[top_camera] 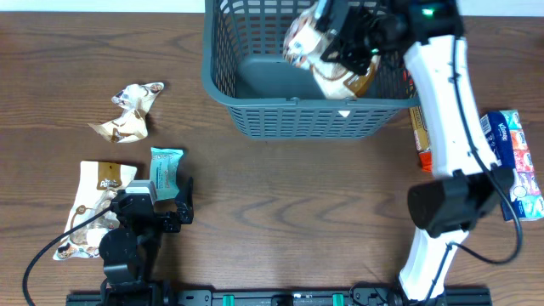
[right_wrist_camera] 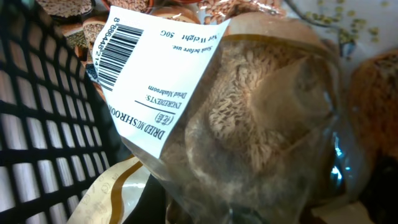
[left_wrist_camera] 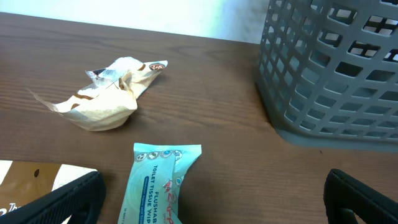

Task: Pack container
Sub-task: 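Lift the mushroom bag and carry it over the grey basket, then open the right gripper to drop the bag, then withdraw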

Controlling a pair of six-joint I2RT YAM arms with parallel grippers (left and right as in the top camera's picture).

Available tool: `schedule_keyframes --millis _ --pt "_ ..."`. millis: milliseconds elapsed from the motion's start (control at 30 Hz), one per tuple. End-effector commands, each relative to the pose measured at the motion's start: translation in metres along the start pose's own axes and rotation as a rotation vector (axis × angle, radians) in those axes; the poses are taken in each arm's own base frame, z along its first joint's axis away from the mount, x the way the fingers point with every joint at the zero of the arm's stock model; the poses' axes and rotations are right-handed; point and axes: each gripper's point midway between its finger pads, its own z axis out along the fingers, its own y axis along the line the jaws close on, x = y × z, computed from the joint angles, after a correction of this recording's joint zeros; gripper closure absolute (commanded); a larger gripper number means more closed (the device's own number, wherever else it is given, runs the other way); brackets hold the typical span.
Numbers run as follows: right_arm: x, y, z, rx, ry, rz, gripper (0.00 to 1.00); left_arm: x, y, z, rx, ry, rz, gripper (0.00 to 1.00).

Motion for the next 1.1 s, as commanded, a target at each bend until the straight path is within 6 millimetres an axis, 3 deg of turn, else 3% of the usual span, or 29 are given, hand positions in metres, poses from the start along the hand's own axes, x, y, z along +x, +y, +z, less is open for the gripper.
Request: schedule_keyframes --millis 0,267,433,500,633,900,1067 --pt "0.007 0.003 0.025 -0.029 0.053 -0.061 0.98 0.013 0.001 0.003 0.005 0.029 -0.020 0.01" --pt "0.037 0.013 0.066 -0.125 0.152 -0.020 0.99 0.013 0.001 0.003 0.006 0.029 -0.020 0.01" --pt "0.041 0.015 0.069 -0.136 0.167 -0.014 0.81 0.013 0.001 0.003 0.006 0.029 -0.020 0.01" --pt "0.041 0.015 0.068 -0.133 0.166 -0.007 0.59 0.013 0.001 0.003 0.006 0.029 -0.020 0.01" --pt "0.040 0.015 0.067 -0.128 0.167 0.039 0.38 0.013 0.001 0.003 0.006 0.029 -0.020 0.01" --pt "0.031 0.015 0.056 -0.105 0.148 0.103 0.33 0.013 0.001 0.003 0.006 0.029 -0.020 0.01" --pt "0.001 0.002 0.020 -0.013 0.071 0.064 0.32 0.013 0.001 0.003 0.006 0.029 -0.020 0.01"
